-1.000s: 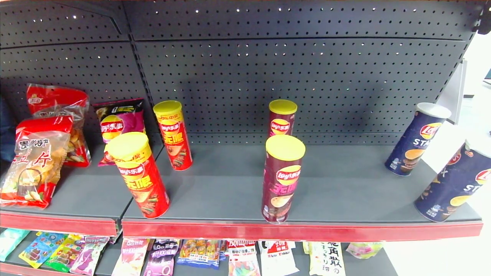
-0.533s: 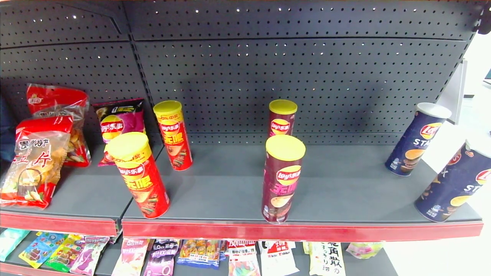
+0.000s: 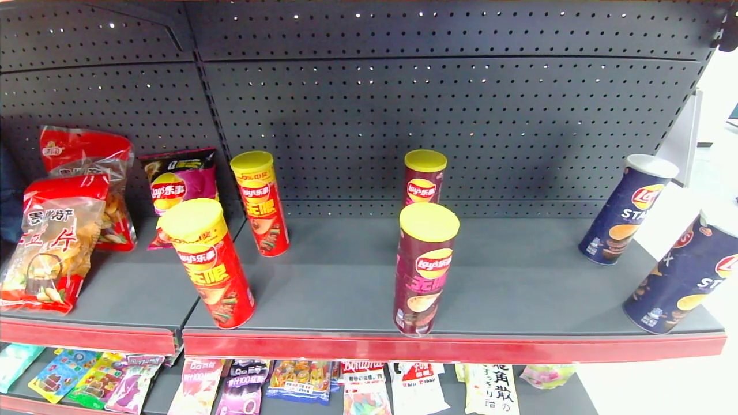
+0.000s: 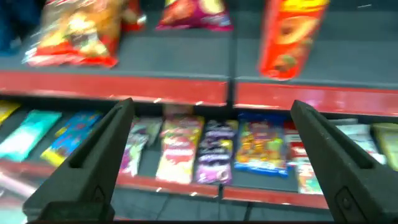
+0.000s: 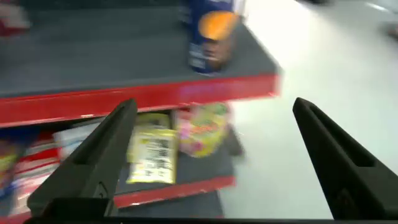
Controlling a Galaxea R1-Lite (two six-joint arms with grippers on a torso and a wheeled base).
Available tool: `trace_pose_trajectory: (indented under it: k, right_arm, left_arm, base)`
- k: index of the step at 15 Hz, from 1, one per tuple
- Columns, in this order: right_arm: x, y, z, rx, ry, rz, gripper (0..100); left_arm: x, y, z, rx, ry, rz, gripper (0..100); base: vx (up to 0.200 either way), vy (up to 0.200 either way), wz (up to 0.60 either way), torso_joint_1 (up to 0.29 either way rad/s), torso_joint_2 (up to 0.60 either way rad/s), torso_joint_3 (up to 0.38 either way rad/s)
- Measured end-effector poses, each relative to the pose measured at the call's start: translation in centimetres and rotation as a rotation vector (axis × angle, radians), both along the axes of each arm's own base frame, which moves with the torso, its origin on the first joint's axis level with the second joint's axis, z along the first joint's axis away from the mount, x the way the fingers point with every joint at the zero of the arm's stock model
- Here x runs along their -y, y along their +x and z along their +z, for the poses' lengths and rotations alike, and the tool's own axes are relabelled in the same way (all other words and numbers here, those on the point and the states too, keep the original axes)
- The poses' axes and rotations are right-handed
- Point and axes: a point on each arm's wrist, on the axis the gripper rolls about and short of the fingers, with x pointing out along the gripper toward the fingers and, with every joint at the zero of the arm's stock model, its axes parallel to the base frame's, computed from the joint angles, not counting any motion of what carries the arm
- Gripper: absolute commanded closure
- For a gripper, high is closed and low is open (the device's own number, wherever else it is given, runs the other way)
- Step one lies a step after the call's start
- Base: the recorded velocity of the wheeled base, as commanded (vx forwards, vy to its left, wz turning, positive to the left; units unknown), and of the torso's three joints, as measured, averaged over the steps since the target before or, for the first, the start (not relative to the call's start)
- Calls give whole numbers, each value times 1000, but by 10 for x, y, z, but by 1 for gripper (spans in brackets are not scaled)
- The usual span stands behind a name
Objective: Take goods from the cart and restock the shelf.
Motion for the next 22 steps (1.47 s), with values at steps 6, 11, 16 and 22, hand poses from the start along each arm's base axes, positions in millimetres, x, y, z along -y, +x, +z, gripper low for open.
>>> trace_pose_trajectory:
  k: [6,11,16,22]
  right_arm:
    - [-7,-2,-5,99,-10,305,0]
    - [-4,-2,-10,63,31,199,0]
    - [-4,-2,-10,64,42,195,0]
    - [-4,-2,-10,63,43,194,0]
  left_arm:
    - [3,-7,-8,48,-19,-139,0]
    - [3,-7,-8,57,-19,-130,0]
    - [3,-7,-8,57,-19,-130,0]
    - [3,-7,-8,52,-20,-130,0]
  base:
    - [0,0,0,0,0,0]
    - [0,0,0,0,0,0]
    - [0,0,0,0,0,0]
    - [0,0,0,0,0,0]
